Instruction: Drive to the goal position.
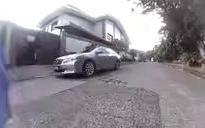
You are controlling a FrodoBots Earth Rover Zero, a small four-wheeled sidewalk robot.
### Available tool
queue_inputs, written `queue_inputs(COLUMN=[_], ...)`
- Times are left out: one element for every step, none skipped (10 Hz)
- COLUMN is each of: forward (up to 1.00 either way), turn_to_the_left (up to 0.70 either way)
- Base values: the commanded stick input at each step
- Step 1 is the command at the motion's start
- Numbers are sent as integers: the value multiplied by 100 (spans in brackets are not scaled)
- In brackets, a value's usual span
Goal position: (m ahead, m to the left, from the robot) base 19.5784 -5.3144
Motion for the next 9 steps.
queue_inputs(forward=[0,0,0,0,-2,0,66,100,100], turn_to_the_left=[37,23,-18,-64,-75,-100,-60,-40,-40])
